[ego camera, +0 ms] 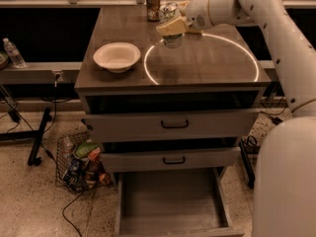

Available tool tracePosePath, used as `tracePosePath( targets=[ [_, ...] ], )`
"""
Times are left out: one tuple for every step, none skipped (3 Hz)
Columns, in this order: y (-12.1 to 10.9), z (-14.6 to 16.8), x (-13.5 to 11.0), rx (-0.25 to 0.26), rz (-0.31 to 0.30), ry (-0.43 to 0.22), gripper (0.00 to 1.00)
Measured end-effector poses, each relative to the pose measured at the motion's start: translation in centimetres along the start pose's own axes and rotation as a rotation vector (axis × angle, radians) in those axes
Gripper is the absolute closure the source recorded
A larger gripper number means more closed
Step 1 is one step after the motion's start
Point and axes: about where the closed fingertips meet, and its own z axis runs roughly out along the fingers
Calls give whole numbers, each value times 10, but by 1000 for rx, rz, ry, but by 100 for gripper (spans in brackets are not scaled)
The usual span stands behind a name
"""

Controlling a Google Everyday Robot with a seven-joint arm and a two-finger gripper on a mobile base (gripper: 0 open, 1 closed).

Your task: Place 7up can into bottom drawer

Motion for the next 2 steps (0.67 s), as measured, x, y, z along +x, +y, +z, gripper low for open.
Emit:
tracePosePath(
  targets=[
    [2, 2, -3, -10, 0, -12, 100],
    [12, 5, -10, -48, 2, -40, 100]
  ],
)
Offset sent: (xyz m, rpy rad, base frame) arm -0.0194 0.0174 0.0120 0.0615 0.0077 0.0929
